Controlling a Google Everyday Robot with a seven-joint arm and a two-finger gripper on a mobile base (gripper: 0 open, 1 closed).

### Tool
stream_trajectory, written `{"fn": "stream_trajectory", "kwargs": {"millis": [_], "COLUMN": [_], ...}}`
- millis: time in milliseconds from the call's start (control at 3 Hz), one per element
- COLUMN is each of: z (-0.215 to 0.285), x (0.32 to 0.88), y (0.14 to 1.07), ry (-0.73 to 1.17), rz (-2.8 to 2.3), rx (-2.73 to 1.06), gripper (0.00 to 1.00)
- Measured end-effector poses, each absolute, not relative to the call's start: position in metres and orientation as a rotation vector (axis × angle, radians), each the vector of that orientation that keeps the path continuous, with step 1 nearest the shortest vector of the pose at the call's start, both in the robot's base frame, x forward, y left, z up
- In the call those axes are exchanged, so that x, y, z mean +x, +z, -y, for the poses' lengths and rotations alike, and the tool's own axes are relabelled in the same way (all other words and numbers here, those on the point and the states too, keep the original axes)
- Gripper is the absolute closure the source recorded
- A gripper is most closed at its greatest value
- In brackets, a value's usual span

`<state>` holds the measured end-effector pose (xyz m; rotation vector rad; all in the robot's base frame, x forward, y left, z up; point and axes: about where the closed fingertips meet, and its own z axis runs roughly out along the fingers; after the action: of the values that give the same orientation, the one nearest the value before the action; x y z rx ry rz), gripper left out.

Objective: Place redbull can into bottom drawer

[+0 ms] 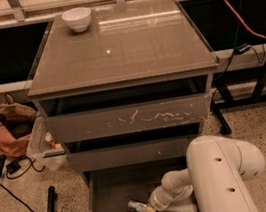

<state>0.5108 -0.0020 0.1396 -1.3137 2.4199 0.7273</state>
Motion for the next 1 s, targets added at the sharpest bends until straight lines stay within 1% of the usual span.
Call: {"fn": "stream_trajectory", "kwargs": {"millis": [667, 1000], "z": [0.0019, 0.0019], "x": [0.5108, 0.5107], "y": [0.1395, 0.1395], "ry": [0.727, 0.728], "rz": [-2.42, -2.42], "rx": [-1.314, -1.314], "gripper": [0.12, 0.0]}}
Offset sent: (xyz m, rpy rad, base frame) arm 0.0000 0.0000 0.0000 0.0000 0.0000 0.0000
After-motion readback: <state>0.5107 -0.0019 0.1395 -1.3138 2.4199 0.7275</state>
